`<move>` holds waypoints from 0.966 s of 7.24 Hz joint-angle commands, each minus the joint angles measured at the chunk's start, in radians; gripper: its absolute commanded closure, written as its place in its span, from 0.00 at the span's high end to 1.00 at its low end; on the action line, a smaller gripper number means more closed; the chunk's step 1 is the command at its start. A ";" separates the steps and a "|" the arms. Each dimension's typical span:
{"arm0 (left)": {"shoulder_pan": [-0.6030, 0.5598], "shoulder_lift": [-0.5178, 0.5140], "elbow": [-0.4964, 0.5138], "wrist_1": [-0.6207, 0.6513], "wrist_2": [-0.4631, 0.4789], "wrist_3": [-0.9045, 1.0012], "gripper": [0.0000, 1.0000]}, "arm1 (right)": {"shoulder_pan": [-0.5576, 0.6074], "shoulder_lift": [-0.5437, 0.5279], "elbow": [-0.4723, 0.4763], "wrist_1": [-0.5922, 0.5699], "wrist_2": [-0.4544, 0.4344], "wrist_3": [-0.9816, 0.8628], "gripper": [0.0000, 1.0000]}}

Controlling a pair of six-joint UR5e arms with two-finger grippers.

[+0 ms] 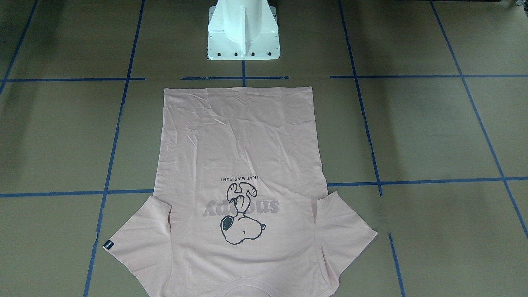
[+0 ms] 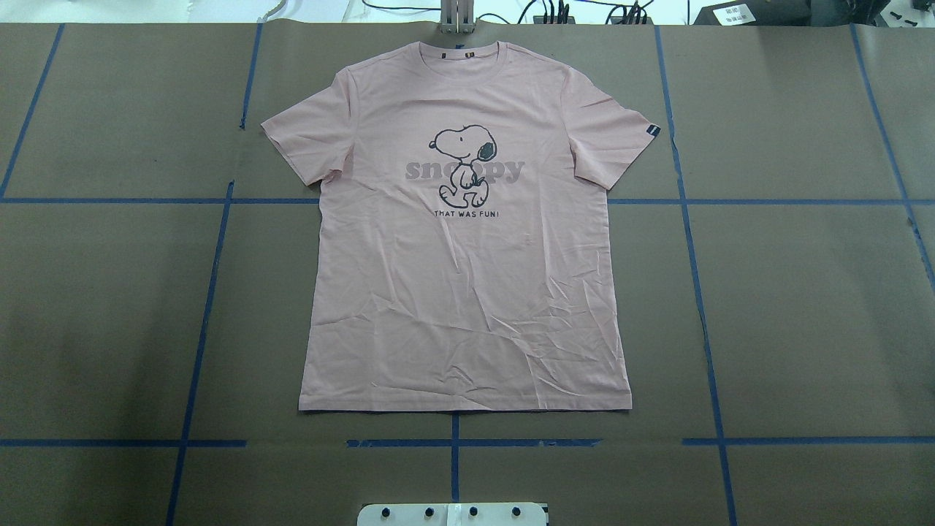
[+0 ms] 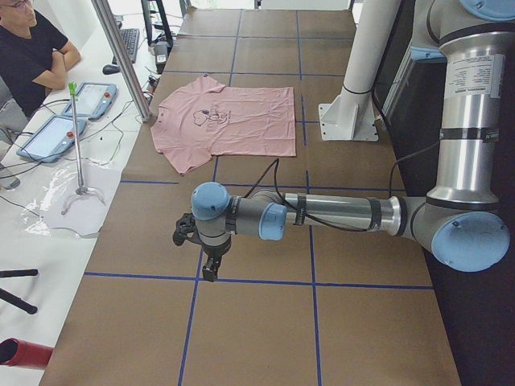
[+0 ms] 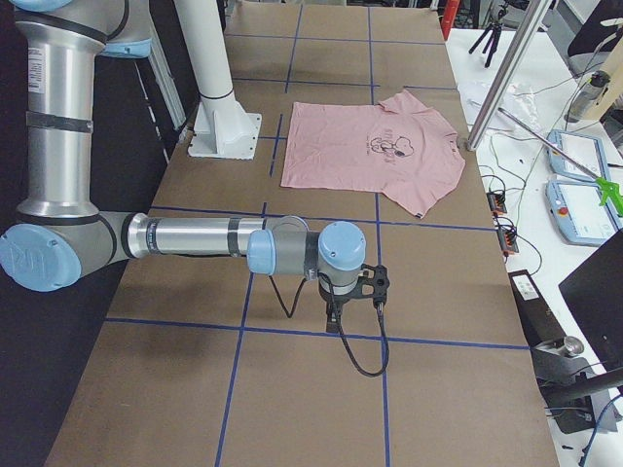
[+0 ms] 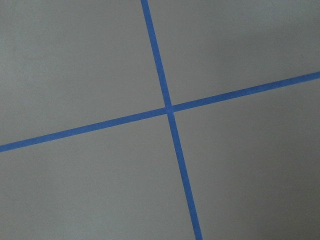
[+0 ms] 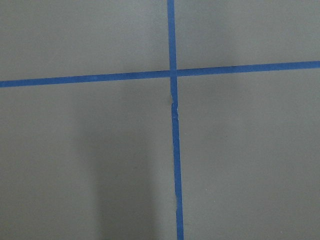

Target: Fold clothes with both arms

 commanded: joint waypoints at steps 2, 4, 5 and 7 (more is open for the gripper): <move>-0.002 0.002 -0.002 -0.001 -0.003 0.000 1.00 | 0.001 0.008 0.008 0.002 -0.001 0.015 1.00; 0.003 -0.038 -0.046 0.005 -0.006 -0.006 1.00 | -0.006 0.053 0.002 0.002 -0.001 0.017 1.00; 0.003 -0.076 -0.092 -0.006 -0.068 -0.006 1.00 | -0.019 0.092 -0.001 0.012 0.000 0.018 1.00; 0.004 -0.134 -0.089 -0.129 -0.243 -0.011 1.00 | -0.080 0.271 -0.038 0.060 0.002 0.053 1.00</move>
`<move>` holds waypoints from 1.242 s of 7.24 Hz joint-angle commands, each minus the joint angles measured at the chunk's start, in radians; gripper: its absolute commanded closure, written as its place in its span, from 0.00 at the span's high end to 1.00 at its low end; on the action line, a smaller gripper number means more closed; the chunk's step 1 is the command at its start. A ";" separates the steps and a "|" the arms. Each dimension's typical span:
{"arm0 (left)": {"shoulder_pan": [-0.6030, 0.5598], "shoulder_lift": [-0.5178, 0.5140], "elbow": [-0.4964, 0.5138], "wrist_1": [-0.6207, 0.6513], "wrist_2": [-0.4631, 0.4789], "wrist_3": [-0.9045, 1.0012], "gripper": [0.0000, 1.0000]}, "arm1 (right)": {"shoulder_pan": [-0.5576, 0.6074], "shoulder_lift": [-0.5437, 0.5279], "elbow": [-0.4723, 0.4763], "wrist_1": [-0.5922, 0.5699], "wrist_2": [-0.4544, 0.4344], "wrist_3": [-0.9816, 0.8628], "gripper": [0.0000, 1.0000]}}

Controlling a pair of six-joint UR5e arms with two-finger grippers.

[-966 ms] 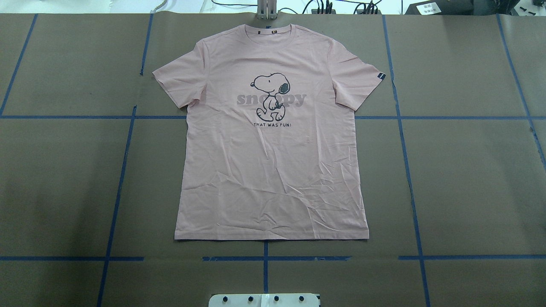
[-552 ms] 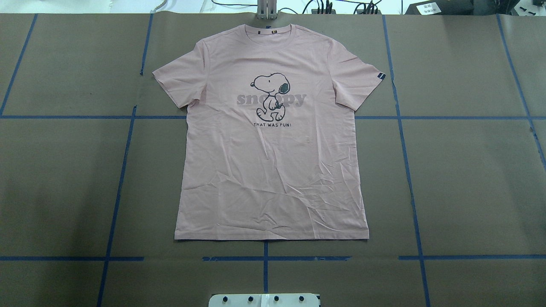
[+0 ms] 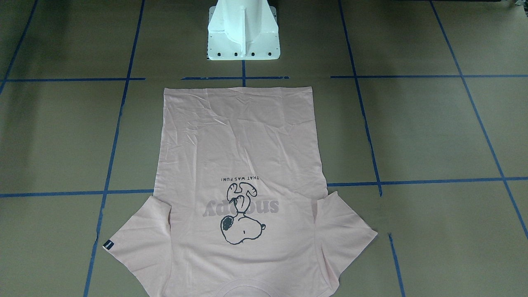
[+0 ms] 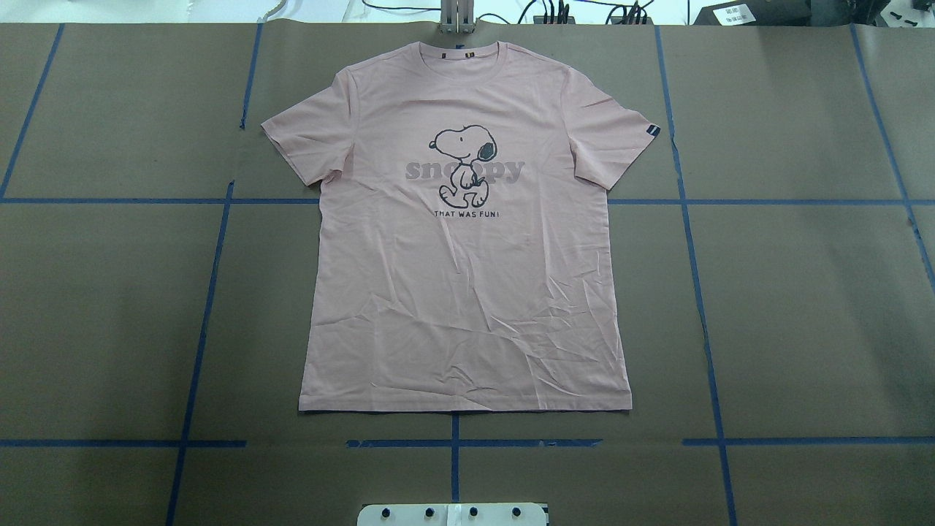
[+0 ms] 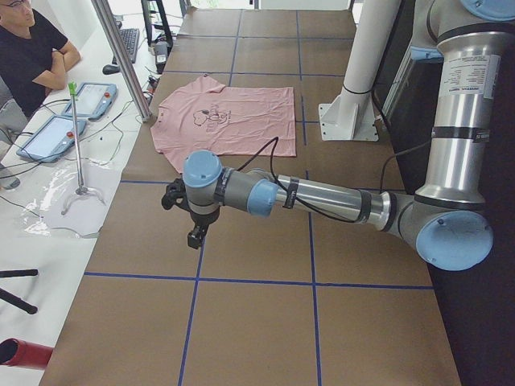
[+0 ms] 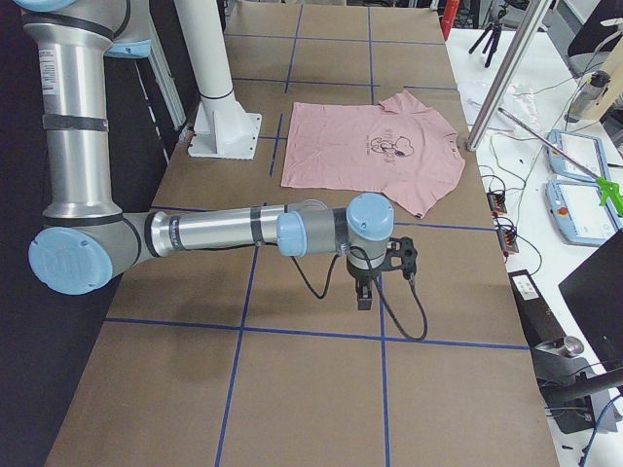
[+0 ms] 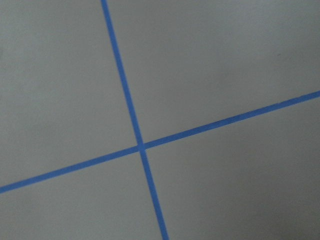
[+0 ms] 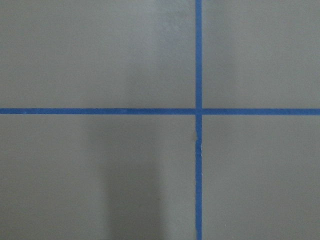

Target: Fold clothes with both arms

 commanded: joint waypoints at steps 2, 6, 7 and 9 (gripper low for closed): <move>0.021 -0.046 0.051 -0.141 -0.074 -0.007 1.00 | -0.216 0.210 -0.120 0.184 0.004 0.239 1.00; 0.073 -0.215 0.237 -0.170 -0.002 -0.064 1.00 | -0.452 0.564 -0.533 0.475 -0.138 0.619 1.00; 0.071 -0.215 0.229 -0.170 -0.004 -0.073 1.00 | -0.491 0.617 -0.584 0.475 -0.208 0.630 1.00; 0.071 -0.219 0.226 -0.170 -0.004 -0.105 1.00 | -0.525 0.636 -0.689 0.582 -0.276 0.634 1.00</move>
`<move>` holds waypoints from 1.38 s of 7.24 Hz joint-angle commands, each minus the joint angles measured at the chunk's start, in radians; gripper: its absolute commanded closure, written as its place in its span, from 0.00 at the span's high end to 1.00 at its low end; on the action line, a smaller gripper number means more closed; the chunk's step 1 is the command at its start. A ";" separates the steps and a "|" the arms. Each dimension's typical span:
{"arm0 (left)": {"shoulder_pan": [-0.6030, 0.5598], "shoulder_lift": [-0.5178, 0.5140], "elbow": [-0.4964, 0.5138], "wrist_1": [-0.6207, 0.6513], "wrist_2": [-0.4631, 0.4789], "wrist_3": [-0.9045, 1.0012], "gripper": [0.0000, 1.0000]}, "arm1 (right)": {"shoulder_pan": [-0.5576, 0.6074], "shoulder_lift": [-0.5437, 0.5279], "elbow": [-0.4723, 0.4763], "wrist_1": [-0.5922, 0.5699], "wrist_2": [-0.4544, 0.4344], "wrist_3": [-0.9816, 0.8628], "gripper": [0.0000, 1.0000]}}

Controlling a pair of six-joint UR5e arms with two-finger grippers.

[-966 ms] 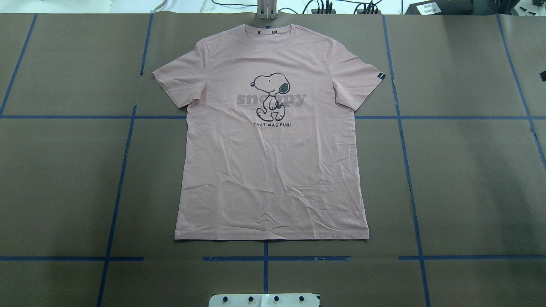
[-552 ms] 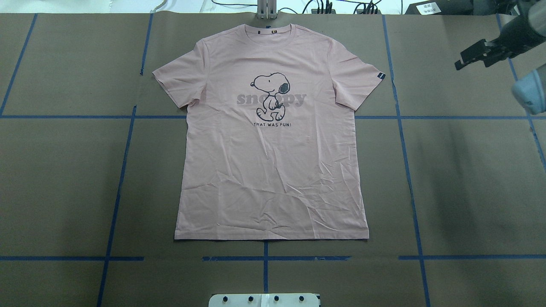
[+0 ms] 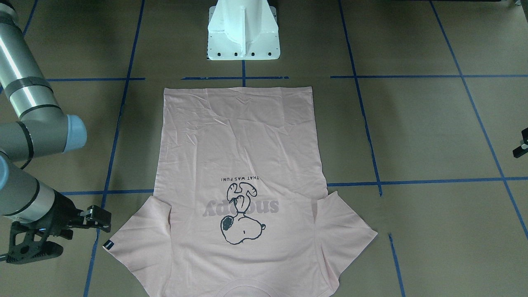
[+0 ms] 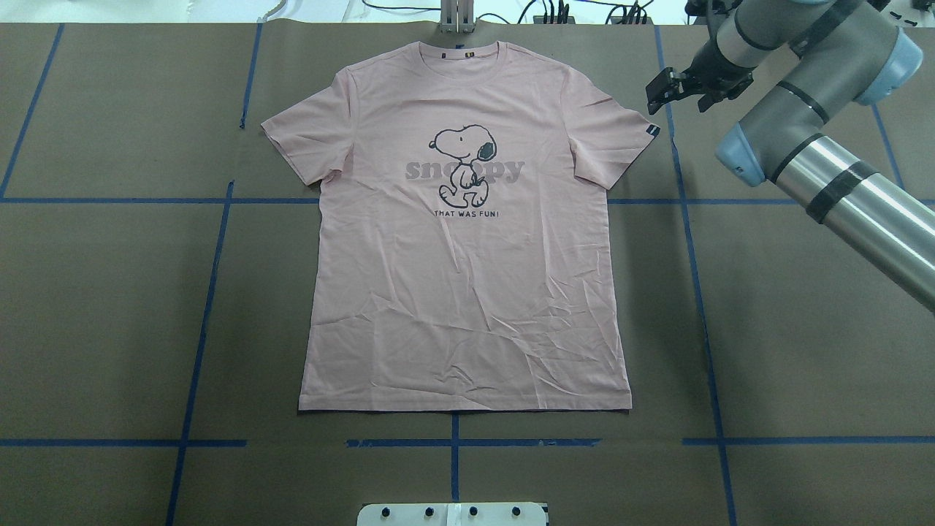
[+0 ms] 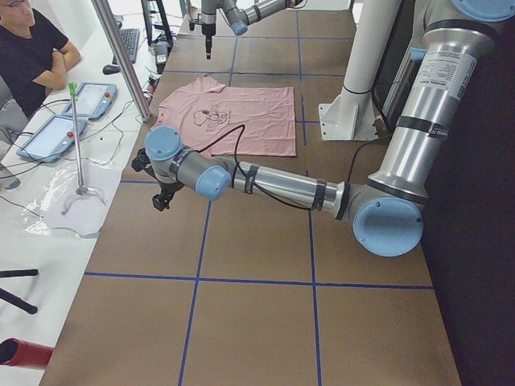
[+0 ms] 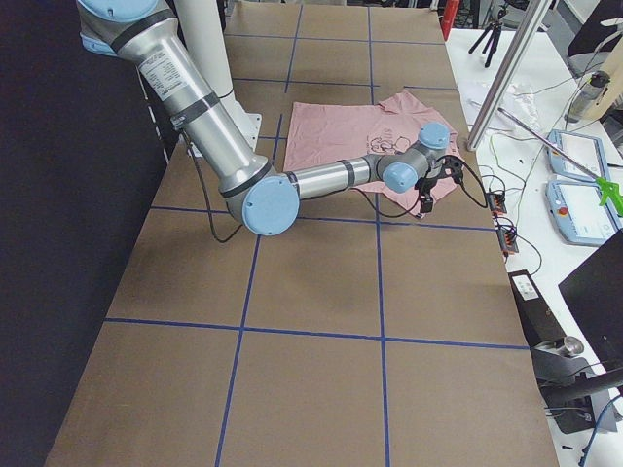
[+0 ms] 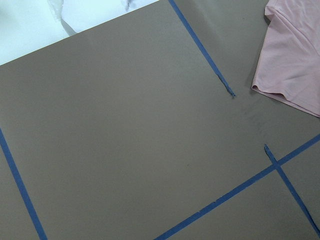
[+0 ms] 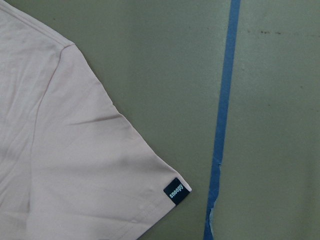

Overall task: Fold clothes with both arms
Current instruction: 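Move the right gripper down to the sleeve nearest it and grasp it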

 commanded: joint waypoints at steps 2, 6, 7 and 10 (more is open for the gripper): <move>0.000 -0.001 0.000 0.000 0.000 -0.026 1.00 | -0.042 0.051 -0.127 0.088 -0.062 0.010 0.98; -0.001 0.000 -0.005 -0.002 -0.008 -0.024 1.00 | -0.063 0.068 -0.181 0.090 -0.119 0.010 0.91; -0.001 0.002 -0.005 -0.002 -0.010 -0.024 1.00 | -0.071 0.066 -0.183 0.088 -0.119 0.010 0.85; -0.001 0.002 -0.006 -0.002 -0.010 -0.024 1.00 | -0.074 0.068 -0.186 0.088 -0.119 0.010 0.39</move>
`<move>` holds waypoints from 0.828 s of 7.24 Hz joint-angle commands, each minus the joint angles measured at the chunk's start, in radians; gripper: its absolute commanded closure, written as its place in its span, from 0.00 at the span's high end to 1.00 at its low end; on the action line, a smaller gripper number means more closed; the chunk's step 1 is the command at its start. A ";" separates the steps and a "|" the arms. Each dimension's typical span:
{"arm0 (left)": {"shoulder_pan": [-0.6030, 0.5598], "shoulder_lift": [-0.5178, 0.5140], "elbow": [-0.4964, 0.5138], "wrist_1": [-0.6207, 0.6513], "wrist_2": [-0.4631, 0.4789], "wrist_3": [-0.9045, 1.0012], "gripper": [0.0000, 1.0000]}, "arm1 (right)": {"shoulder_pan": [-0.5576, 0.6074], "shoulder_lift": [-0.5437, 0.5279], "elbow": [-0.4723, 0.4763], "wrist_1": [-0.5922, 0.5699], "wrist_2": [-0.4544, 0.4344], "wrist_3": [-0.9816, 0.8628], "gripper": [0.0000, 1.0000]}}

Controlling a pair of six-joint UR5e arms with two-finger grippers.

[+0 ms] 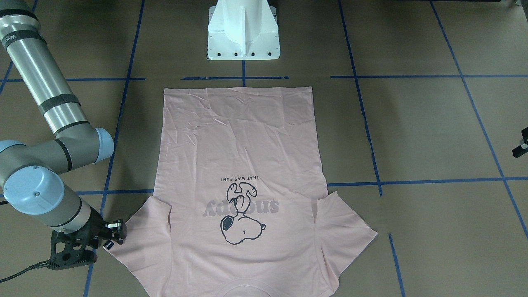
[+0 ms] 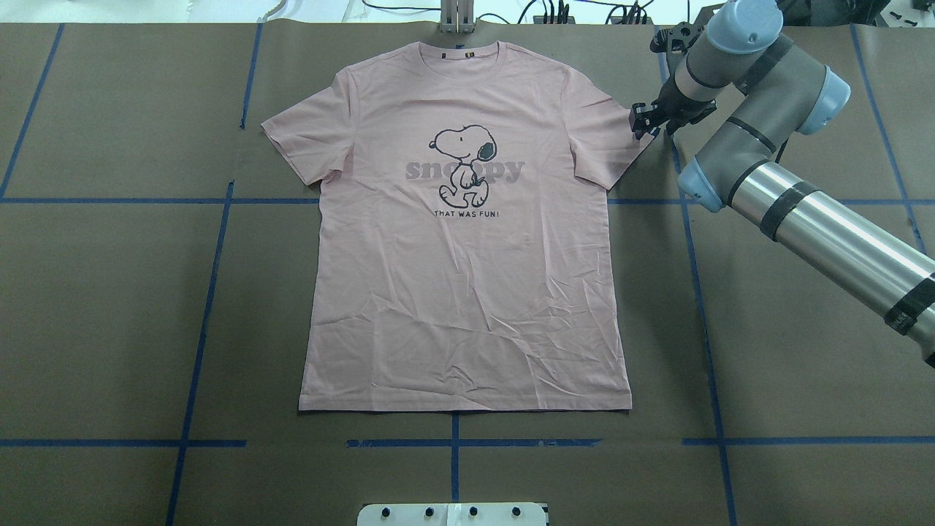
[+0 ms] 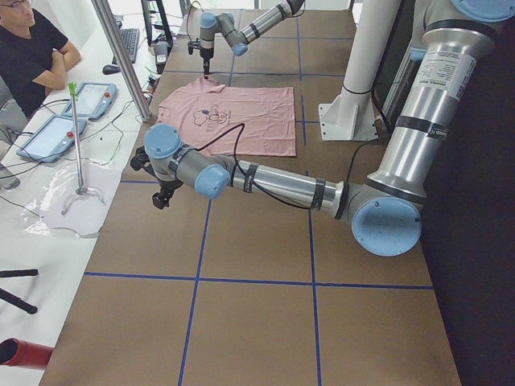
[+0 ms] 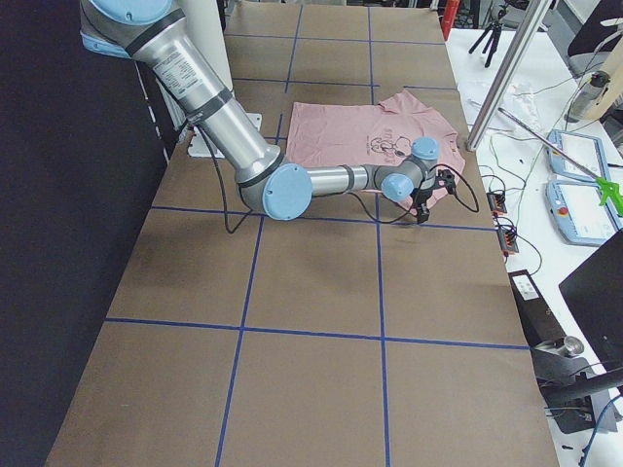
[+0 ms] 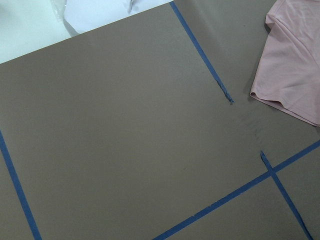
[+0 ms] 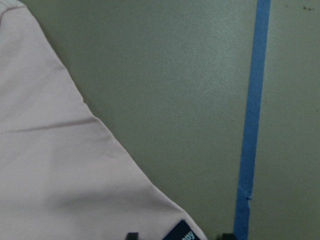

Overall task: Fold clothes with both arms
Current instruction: 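Move the right gripper down to the sleeve nearest it and grasp it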

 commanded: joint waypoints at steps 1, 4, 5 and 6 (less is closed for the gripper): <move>0.000 0.000 -0.001 0.000 -0.001 -0.002 1.00 | -0.001 0.008 -0.001 -0.002 0.000 0.000 0.10; 0.000 0.000 -0.001 0.000 0.000 -0.002 1.00 | 0.000 0.039 0.005 -0.002 0.003 -0.002 0.00; 0.000 0.002 0.001 0.000 -0.001 0.000 1.00 | 0.002 0.043 0.044 0.000 0.010 0.002 0.00; 0.000 0.002 0.001 0.000 0.000 0.000 1.00 | 0.000 0.052 0.092 -0.002 0.016 0.003 0.00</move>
